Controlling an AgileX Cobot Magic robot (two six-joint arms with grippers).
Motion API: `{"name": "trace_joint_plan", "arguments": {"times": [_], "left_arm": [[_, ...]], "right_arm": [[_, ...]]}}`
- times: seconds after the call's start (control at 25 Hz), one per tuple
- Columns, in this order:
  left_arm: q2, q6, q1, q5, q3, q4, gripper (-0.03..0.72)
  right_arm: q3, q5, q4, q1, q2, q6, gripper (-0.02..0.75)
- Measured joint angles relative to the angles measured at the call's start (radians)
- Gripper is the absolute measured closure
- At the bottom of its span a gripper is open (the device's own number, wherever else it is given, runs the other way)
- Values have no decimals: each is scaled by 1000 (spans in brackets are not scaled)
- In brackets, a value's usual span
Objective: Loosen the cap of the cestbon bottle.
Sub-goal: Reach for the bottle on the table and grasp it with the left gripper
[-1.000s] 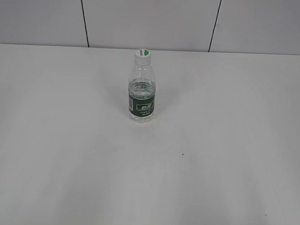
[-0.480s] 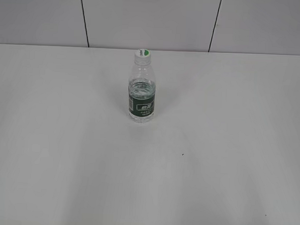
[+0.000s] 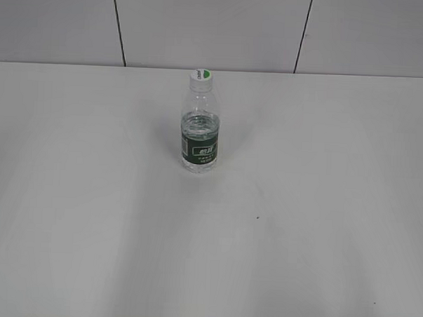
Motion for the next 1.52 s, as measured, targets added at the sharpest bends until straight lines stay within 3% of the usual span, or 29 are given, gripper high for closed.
{"name": "trace_joint_plan", "arguments": {"times": [0.64,1.0,1.28,1.52], "left_arm": [[882,-18,0,-855,0,139,445],[1248,-228,0,-1249,-13,478,445],[1415,-356,0,-1333,-164,779,445],[1539,-397,0,-1384,-313,917,445]], "right_arm": [[0,0,-1,0,0,0,221],[0,0,-1,0,0,0,221],[0,0,-1,0,0,0,221],[0,0,-1,0,0,0,221]]}}
